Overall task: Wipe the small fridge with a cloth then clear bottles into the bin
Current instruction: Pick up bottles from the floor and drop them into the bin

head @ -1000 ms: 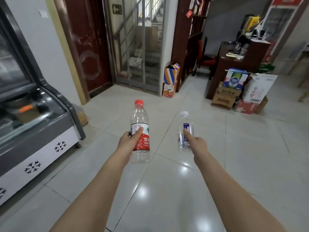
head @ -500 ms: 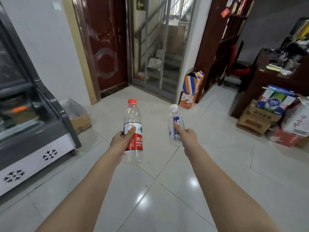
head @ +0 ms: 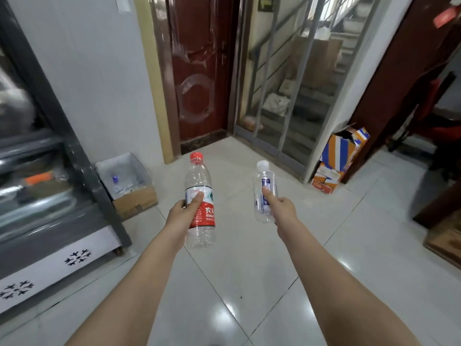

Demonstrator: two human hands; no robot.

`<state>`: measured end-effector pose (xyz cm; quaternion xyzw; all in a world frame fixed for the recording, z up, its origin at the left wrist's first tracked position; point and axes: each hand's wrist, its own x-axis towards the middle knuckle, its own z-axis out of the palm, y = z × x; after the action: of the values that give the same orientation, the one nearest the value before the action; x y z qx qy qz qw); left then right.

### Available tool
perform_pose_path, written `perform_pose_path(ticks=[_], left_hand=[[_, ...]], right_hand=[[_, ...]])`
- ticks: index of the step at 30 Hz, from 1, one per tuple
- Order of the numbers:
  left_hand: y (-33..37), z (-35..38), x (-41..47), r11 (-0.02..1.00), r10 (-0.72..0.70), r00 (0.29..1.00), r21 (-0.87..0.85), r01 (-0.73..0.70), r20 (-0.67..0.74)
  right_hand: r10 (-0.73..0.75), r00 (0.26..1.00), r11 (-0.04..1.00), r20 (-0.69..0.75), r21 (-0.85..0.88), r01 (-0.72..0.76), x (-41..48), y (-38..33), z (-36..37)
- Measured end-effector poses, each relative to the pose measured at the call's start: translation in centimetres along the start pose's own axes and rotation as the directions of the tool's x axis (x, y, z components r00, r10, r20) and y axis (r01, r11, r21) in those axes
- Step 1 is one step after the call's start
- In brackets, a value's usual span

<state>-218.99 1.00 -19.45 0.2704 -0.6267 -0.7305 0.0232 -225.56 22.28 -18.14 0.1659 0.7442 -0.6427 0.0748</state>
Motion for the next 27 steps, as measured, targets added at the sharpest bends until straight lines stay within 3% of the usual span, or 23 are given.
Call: perform_pose_path(ticks=[10,15,21,27], left_hand=[[6.5,3.4,20.0,0.998,-0.029,0.996,-0.059,0.024,-0.089],[9.4,4.2,30.6,0.996,-0.011,0.975,-0.085,-0.008,-0.222],[13.6,4.0,40.8,0.978,-0.027,0.918,-0.201,-0.058,-0.395],[16.3,0.4,47.7,0.973,-0.082,0.814,-0.224,-0.060,-0.575]], right_hand=[[-0.011,0.993,0.996,0.120,-0.088,0.021,20.3,-8.4,9.3],[-0.040,0.968,0.989,0.247,-0.131,0.074,31.6,-12.0,15.8],[-0.048,0.882,0.977,0.468,-0.163,0.140,43.7,-17.9,24.8],[-0.019,0.785,0.957,0.619,-0.215,0.193,50.4,-21.4,35.6]])
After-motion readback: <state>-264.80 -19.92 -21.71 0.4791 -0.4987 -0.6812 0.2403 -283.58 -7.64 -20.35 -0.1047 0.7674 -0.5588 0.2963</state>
